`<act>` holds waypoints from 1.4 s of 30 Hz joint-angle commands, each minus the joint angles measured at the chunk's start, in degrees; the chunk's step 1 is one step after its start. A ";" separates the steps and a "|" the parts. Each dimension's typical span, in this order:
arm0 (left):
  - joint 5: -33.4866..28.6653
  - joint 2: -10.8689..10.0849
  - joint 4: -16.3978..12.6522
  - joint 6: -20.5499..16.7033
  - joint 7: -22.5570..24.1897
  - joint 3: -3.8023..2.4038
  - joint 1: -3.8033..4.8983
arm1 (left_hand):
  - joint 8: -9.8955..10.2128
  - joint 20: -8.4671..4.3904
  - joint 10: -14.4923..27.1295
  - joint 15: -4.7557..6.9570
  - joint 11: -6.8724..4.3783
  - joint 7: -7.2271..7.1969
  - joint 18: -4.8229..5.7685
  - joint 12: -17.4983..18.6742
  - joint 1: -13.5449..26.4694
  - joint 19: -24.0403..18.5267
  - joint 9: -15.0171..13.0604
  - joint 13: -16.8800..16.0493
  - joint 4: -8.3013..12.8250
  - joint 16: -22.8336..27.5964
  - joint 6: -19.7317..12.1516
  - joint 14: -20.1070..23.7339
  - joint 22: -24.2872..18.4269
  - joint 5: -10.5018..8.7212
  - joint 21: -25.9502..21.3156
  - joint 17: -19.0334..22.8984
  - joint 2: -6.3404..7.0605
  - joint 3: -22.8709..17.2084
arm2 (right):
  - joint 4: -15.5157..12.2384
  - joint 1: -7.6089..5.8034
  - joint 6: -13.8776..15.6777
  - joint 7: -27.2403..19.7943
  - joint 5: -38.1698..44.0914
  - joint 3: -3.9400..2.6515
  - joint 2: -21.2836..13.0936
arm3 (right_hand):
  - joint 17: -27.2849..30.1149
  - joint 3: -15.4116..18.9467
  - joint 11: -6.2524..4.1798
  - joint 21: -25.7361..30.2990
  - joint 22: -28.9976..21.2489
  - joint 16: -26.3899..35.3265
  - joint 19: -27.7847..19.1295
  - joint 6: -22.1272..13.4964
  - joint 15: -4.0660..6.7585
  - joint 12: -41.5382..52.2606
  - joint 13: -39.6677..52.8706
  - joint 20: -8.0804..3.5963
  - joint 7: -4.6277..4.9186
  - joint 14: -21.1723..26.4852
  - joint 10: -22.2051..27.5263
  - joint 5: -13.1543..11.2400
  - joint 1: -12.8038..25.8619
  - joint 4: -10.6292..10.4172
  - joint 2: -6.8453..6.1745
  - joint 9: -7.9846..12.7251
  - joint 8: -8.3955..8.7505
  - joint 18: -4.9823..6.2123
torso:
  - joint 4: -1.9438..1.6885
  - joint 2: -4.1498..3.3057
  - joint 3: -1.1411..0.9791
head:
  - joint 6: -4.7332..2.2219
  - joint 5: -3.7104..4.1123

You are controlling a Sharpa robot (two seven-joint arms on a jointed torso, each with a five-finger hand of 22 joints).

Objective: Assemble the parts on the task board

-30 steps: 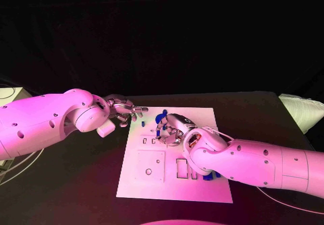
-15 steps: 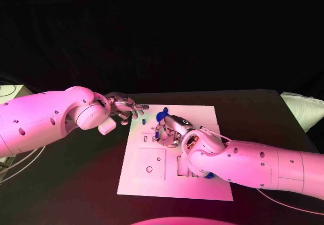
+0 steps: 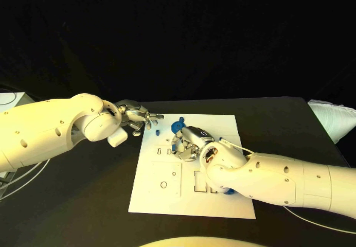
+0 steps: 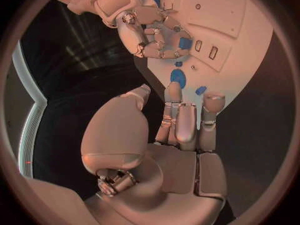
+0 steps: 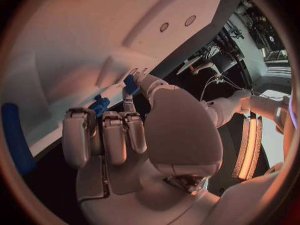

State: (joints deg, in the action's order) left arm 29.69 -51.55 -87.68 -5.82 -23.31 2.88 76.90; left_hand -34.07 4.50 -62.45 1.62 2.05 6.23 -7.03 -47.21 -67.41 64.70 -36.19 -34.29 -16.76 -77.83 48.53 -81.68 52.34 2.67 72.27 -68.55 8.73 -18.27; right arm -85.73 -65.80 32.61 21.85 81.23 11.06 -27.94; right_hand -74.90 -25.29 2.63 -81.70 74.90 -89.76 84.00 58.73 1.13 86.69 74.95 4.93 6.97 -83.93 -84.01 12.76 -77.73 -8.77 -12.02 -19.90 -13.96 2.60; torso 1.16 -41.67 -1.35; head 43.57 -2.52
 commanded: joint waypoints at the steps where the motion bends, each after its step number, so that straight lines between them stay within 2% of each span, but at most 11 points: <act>1: 0.34 0.14 -0.11 0.88 0.38 -0.05 0.02 | 0.36 0.11 0.29 -0.13 -0.04 0.00 -0.81 0.20 -0.50 -0.38 -0.05 0.05 0.27 0.23 -0.58 0.33 0.04 0.18 -0.24 -0.06 0.13 0.09 | 0.11 0.16 -1.60 0.43 1.49 0.06 0.17 | -15.10 0.04 -0.17 0.43 8.94 -0.24 1.66 -0.33 0.29 -0.15 12.06 -0.32 0.07 -6.07 -3.21 0.14 0.63 -0.26 -0.25 -0.06 -0.33 -0.50 | -0.04 -0.02 -0.02 | 0.09 0.05; 7: 0.43 0.15 -0.09 1.02 0.28 -0.05 0.02 | 0.42 0.13 0.32 -0.15 -0.01 0.03 -0.80 0.24 -0.58 -0.32 -0.10 0.11 0.23 0.20 -0.62 0.28 0.06 0.18 -0.26 -0.13 0.14 0.10 | 0.27 0.33 -1.78 0.48 1.68 0.12 0.32 | -15.10 0.08 -0.16 0.48 8.91 -0.24 1.64 -0.36 0.28 -0.16 12.05 -0.32 0.08 -6.07 -3.20 0.11 0.72 -0.29 -0.31 -0.05 -0.34 -0.49 | -0.15 -0.02 0.00 | 0.24 0.07; 14: 0.75 0.16 -0.08 1.22 0.05 -0.05 0.02 | 0.42 0.13 0.32 -0.15 -0.01 0.03 -0.80 0.24 -0.58 -0.32 -0.10 0.11 0.23 0.20 -0.62 0.28 0.06 0.18 -0.26 -0.13 0.14 0.10 | 0.42 0.43 -1.97 0.50 1.71 0.14 0.40 | -15.10 0.22 -0.12 0.65 8.81 -0.24 1.57 -0.51 0.25 -0.31 11.93 -0.30 0.12 -6.07 -3.08 0.01 0.98 -0.37 -0.57 -0.03 -0.35 -0.45 | 0.00 0.03 0.00 | 0.35 -0.07; 23: 0.93 0.19 -0.02 1.48 -0.14 -0.05 0.02 | 0.42 0.13 0.32 -0.15 -0.01 0.03 -0.80 0.24 -0.58 -0.32 -0.10 0.11 0.23 0.20 -0.62 0.28 0.06 0.18 -0.26 -0.13 0.14 0.10 | 0.49 0.50 -1.95 0.31 1.65 0.17 0.47 | -15.10 0.55 0.00 1.10 8.53 -0.24 1.37 -1.05 0.16 -0.80 11.53 -0.23 0.28 -6.07 -2.68 -0.15 1.44 -0.52 -1.14 0.07 -0.29 -0.36 | -0.09 0.02 0.02 | 0.39 -0.02; 42: 1.34 0.15 0.13 2.09 -0.69 -0.04 0.01 | 0.47 0.16 0.34 -0.17 0.02 0.06 -0.78 0.27 -0.63 -0.24 -0.17 0.17 0.19 0.20 -0.64 0.25 0.13 0.18 -0.25 -0.16 0.10 0.10 | 0.48 0.53 -1.07 0.05 1.11 0.20 0.47 | -15.10 2.31 1.11 2.70 7.62 -0.24 0.71 -4.86 -0.77 -5.60 7.58 0.54 1.51 -6.07 1.37 -1.12 2.49 -1.46 -2.36 0.91 0.76 -0.04 | -0.04 0.02 0.02 | 0.48 0.07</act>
State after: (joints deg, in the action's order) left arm 30.81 -51.51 -87.51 -4.82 -23.96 2.88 76.90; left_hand -33.80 4.51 -62.46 1.62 2.05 6.43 -7.03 -47.22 -67.41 64.70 -36.30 -34.17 -16.76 -77.83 48.32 -81.68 52.42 2.67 72.27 -68.62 8.73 -18.27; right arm -85.23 -65.32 31.60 22.23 82.02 11.24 -27.54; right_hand -74.93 -23.32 3.71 -79.26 74.93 -89.76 84.00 54.17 0.71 81.35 74.92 4.93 8.45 -83.92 -82.93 11.84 -75.56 -10.13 -14.19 -19.07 -13.39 2.60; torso 1.12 -41.64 -1.32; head 44.06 -2.49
